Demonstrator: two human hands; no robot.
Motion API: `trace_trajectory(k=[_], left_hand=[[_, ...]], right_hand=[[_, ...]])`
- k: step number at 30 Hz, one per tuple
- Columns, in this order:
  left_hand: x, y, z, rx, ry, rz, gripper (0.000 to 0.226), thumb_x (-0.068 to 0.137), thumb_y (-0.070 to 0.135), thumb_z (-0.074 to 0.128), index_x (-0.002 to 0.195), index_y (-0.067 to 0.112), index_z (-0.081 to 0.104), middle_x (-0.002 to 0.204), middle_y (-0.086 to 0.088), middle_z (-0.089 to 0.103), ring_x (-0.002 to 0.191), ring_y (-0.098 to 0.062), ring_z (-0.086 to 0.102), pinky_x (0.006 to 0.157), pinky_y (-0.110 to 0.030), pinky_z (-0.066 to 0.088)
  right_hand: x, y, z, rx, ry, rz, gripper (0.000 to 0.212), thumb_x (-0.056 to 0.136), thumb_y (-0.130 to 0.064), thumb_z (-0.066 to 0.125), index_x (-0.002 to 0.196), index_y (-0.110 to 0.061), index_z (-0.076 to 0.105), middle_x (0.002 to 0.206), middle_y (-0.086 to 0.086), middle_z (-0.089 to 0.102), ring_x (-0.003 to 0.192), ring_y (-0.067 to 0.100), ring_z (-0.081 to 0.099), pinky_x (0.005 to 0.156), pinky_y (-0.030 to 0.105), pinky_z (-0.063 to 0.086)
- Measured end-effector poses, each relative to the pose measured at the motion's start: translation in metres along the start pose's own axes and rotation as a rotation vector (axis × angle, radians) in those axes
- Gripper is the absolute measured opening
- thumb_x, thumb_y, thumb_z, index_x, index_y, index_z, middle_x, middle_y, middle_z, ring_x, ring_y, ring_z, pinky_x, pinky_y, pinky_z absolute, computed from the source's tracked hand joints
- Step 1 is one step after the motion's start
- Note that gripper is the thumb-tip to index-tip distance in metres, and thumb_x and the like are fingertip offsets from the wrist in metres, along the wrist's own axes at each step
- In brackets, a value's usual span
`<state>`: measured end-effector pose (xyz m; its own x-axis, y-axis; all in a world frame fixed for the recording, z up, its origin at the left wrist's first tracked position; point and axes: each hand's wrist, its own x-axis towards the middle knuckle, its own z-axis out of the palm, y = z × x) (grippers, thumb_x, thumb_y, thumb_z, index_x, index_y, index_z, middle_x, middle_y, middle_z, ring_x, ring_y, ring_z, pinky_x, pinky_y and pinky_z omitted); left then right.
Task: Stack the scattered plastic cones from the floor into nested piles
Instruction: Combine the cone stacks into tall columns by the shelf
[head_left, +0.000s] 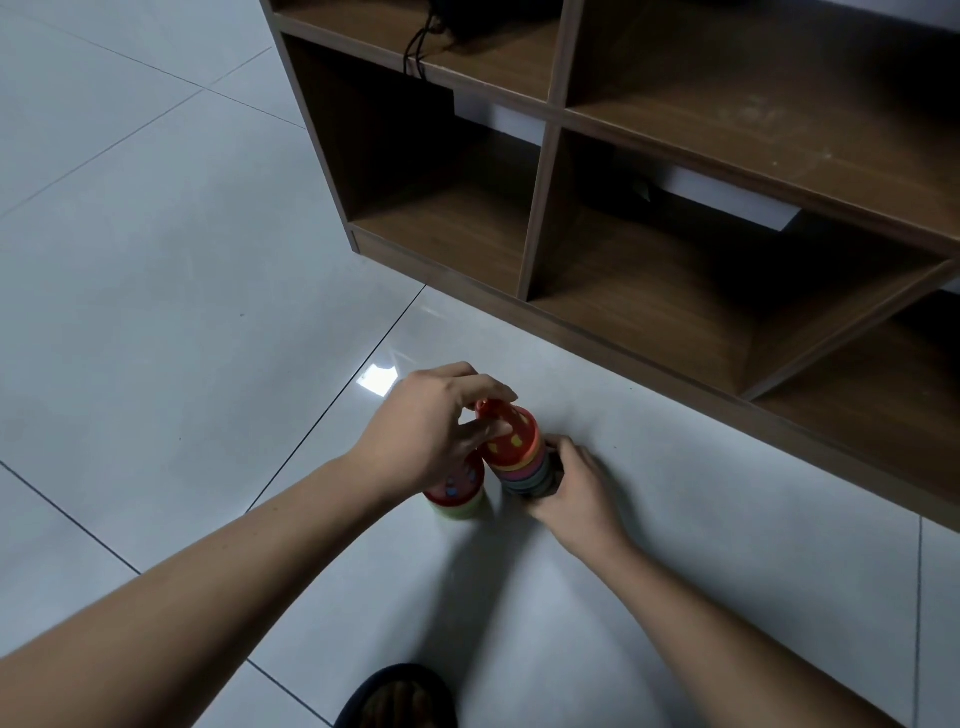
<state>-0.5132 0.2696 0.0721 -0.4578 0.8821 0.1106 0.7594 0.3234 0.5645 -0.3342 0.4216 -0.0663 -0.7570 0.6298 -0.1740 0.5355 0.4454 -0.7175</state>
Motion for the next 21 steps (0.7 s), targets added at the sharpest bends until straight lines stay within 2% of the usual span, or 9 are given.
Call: trace_trajectory(k=[5,9,13,17,21], left_hand=[[0.002,0.005,-0.008,-0.073,0.036,-0.016,0.029,0.095,0.042,0.080,0.123,0.036,0.076,0.106,0.013,0.071,0.083,-0.004,0.060,0.075,-0.021,0.050],[0.009,0.018,-0.034,-0.177,0.142,-0.020,0.032,0.094,0.042,0.080,0.123,0.032,0.077,0.110,0.012,0.075,0.091,-0.005,0.069,0.078,-0.028,0.058],[0.009,0.039,-0.070,-0.304,0.328,-0.046,0.034,0.093,0.043,0.081,0.123,0.029,0.077,0.113,0.017,0.076,0.107,-0.009,0.071,0.081,-0.034,0.060],[0.002,0.060,-0.102,-0.405,0.428,-0.066,0.033,0.093,0.042,0.082,0.124,0.029,0.075,0.115,0.013,0.075,0.112,-0.019,0.070,0.082,-0.036,0.059],[-0.013,0.072,-0.121,-0.442,0.505,-0.062,0.033,0.095,0.038,0.081,0.126,0.027,0.075,0.119,0.007,0.075,0.112,-0.025,0.069,0.083,-0.031,0.055]], right_hand=[[0.002,-0.012,-0.014,-0.006,0.025,-0.033,0.069,0.064,-0.041,0.093,0.126,-0.036,0.063,0.114,-0.008,0.063,0.106,0.018,0.064,0.082,0.030,0.052],[0.009,-0.033,-0.045,-0.003,0.072,-0.075,0.071,0.065,-0.040,0.091,0.130,-0.039,0.061,0.115,-0.011,0.060,0.103,0.017,0.065,0.076,0.026,0.050],[0.014,-0.070,-0.074,0.093,0.128,-0.163,0.076,0.064,-0.041,0.093,0.132,-0.042,0.060,0.118,-0.016,0.061,0.101,0.011,0.068,0.085,0.038,0.060],[0.007,-0.113,-0.079,0.180,0.098,-0.219,0.074,0.067,-0.037,0.097,0.132,-0.039,0.062,0.117,-0.015,0.066,0.086,0.009,0.067,0.073,0.028,0.060],[-0.011,-0.143,-0.073,0.281,0.079,-0.259,0.071,0.068,-0.036,0.098,0.131,-0.037,0.064,0.113,-0.012,0.069,0.084,0.012,0.065,0.070,0.019,0.054]])
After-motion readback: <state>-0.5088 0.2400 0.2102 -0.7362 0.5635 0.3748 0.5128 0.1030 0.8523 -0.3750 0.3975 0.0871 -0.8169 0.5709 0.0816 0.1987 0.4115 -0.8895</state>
